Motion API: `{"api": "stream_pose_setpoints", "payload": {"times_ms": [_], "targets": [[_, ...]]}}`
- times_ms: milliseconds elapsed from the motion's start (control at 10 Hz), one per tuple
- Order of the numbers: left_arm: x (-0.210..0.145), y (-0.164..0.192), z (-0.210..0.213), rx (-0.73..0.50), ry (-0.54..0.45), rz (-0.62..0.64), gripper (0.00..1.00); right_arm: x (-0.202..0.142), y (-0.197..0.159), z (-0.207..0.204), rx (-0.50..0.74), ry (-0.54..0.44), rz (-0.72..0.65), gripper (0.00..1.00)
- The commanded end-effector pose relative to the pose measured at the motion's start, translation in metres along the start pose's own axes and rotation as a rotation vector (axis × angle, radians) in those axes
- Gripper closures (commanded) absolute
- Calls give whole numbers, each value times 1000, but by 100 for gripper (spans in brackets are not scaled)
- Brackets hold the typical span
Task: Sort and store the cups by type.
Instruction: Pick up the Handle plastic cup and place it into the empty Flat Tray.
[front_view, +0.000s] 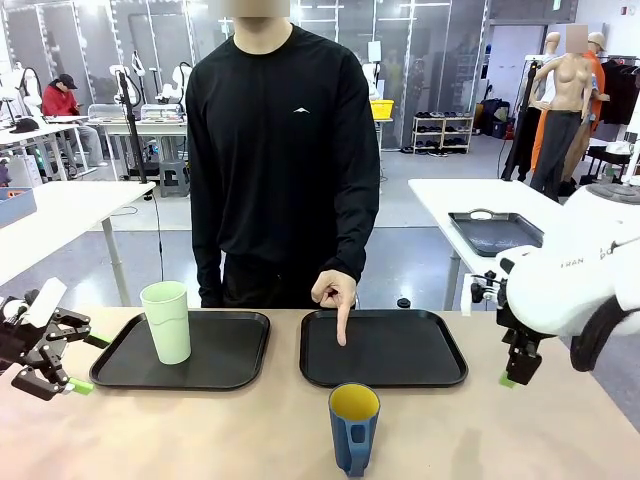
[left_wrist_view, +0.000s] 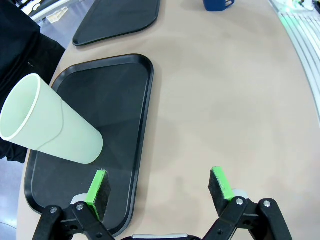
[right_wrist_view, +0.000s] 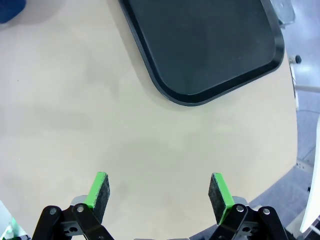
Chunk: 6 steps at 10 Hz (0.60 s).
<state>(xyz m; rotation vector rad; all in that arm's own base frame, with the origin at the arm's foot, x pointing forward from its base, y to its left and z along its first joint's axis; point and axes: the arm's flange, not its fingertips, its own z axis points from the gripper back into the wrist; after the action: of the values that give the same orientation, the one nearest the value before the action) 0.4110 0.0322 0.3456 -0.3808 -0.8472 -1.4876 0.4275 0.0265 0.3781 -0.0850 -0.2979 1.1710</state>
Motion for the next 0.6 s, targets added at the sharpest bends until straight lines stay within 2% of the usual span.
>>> {"api": "stream_pose_setpoints", "payload": {"times_ms": [0, 200, 300, 500], "targets": [[0, 0, -1, 6, -8, 3, 0, -72, 96, -28, 49, -81, 67, 0], [0, 0, -1, 6, -8, 3, 0, -83, 103, -42, 63, -135, 104, 0], [0, 0, -1, 6, -8, 3, 0, -88, 104, -48, 64, -202, 138, 0], [0, 0, -1, 6, -8, 3, 0, -92, 109, -57, 75, -405, 186, 0]]}}
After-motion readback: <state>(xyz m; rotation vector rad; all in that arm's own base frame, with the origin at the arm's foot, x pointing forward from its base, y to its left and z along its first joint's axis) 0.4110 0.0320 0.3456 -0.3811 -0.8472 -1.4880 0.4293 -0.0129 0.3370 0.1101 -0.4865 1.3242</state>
